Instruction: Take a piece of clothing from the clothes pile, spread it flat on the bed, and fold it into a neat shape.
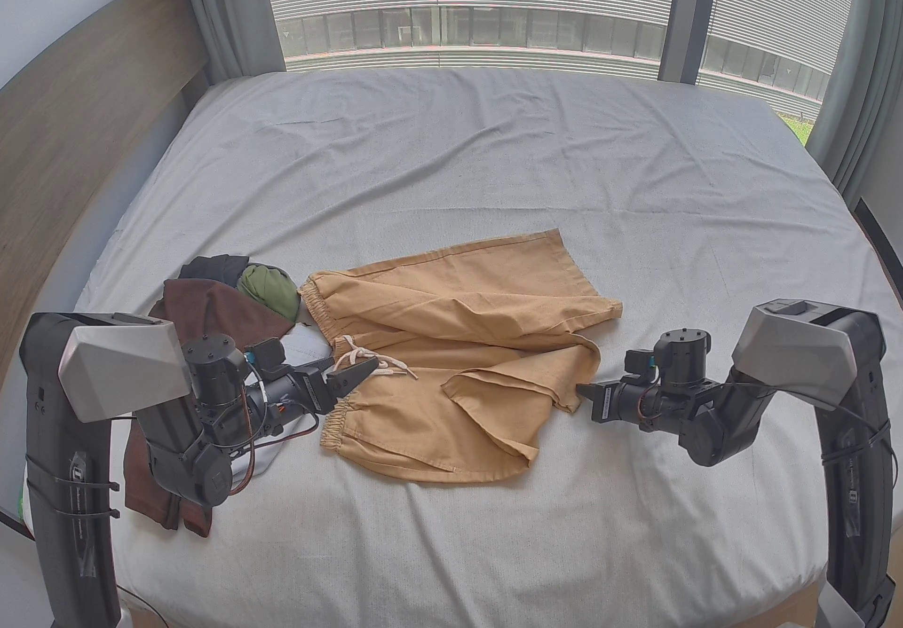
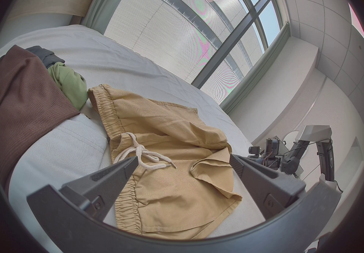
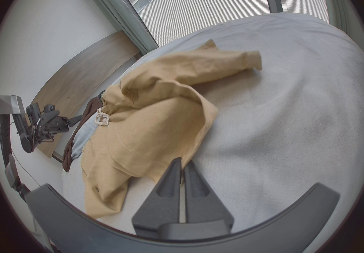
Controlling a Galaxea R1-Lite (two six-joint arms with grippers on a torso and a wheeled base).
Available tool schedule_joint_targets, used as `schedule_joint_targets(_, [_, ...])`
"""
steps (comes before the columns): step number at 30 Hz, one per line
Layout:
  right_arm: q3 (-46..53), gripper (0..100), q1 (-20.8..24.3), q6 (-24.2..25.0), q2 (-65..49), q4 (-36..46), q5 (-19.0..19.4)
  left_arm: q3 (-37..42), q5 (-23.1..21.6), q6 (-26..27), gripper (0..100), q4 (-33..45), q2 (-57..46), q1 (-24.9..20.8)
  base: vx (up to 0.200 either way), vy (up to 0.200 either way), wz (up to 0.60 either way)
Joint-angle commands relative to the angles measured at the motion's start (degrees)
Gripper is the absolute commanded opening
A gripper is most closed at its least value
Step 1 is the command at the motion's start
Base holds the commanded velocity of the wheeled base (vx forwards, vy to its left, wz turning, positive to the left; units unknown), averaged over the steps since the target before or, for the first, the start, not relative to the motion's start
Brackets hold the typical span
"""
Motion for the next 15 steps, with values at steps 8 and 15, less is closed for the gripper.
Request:
schedule_joint_targets(8, [1.66,0,-6.39,-0.25,-7.92,5.98,0.21,-0.01,-0.01,0.06,100,-0.01,-0.08,-0.01,0.0,0.0,0.0])
schedule_joint_targets(15, [-1.06,0,-8.59,-0.52,-6.16,8.71,0.21,0.08,-0.01,0.06,100,-0.01,0.01,-0.01,0.0,0.0,0.0])
